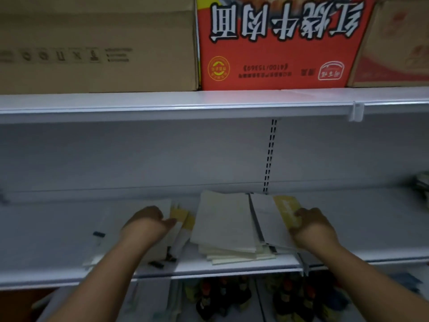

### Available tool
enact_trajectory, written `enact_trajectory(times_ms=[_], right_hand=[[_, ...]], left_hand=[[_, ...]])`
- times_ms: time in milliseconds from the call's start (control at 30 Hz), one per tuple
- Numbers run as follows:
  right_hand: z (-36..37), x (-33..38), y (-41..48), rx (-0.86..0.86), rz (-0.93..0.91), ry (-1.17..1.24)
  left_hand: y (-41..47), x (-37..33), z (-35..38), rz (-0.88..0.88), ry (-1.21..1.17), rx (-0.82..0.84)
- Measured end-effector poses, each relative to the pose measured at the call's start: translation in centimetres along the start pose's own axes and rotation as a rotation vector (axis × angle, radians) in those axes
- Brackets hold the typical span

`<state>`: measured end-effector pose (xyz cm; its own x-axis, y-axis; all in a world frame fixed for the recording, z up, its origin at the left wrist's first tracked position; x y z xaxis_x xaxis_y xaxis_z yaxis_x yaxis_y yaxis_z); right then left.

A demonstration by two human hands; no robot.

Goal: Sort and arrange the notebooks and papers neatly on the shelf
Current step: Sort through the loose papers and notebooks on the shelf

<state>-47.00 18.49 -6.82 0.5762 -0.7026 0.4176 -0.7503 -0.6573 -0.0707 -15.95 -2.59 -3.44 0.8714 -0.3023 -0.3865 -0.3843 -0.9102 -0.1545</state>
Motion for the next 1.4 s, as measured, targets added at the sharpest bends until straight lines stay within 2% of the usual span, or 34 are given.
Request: enact_trajectory(times_ms=[133, 233, 333, 433, 533, 633, 733, 800, 867, 967, 1067, 1233, 1300, 1400], right_hand=[[1.5, 10.8, -1.4, -0.006, -0.349, 0.119], [4.7, 19.6, -2.8, 0.123, -0.578, 0.099], [8.4, 25.7, -3.4, 0.297, -0.699, -0.063], [11.7, 27.6, -3.0, 0.504, -0.672, -0.228], [13.0, 27.7, -2.3, 0.577, -0.611, -0.321], [13.1, 27.9, -1.6, 0.56, -0.588, -0.385], [13.2, 28.0, -1.1, 0.598, -0.548, -0.393], [13.0, 28.2, -1.0, 0.549, -0.542, -0.422], [12.4, 28.5, -1.0, 0.427, -0.545, -0.402], [10.9, 29.2, -0.9, 0.223, -0.604, -0.109], [8.1, 27.5, 0.0, 0.197, -0.554, 0.272], [0.9, 15.4, 2.8, 0.044, -0.212, 0.887], [-0.9, 8.6, 3.3, -0.001, -0.048, 0.964], [-2.1, 0.0, 2.7, -0.093, 0.1, 0.724]], left_hand=[[-1.2, 9.0, -1.2, -0.225, 0.231, -0.056], [-3.1, 11.9, -0.4, -0.253, 0.131, -0.087], [-4.7, 13.3, -1.2, -0.301, -0.004, -0.106], [-5.8, 16.1, -1.1, -0.424, -0.344, -0.043], [-6.8, 18.6, -0.9, -0.489, -0.739, -0.042], [-7.6, 19.3, -1.4, -0.477, -0.951, -0.069], [-8.2, 18.2, -2.8, -0.39, -1.042, -0.121], [-8.4, 17.6, -3.7, -0.352, -1.069, -0.167], [-8.3, 17.2, -4.2, -0.331, -1.108, -0.193], [-7.8, 15.8, -4.3, -0.293, -1.206, -0.225], [-6.4, 12.5, -4.2, -0.197, -1.305, -0.236], [-3.3, 2.7, -2.2, -0.014, -1.305, -0.145], [-2.5, -1.4, -0.2, 0.009, -1.309, -0.067], [-2.0, -6.1, 3.5, 0.006, -1.245, 0.107]])
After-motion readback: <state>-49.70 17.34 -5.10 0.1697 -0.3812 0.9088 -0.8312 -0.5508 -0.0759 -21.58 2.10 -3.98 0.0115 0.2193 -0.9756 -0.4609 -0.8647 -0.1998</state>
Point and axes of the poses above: each hand's wrist, its own y-axis towards the middle knuckle, its own z-axis out of the palm, x = y × z, the point moved 6 cm from there along y, towards the middle knuckle, and after that the axes turned 5 degrees about x, right-handed, at the moved point
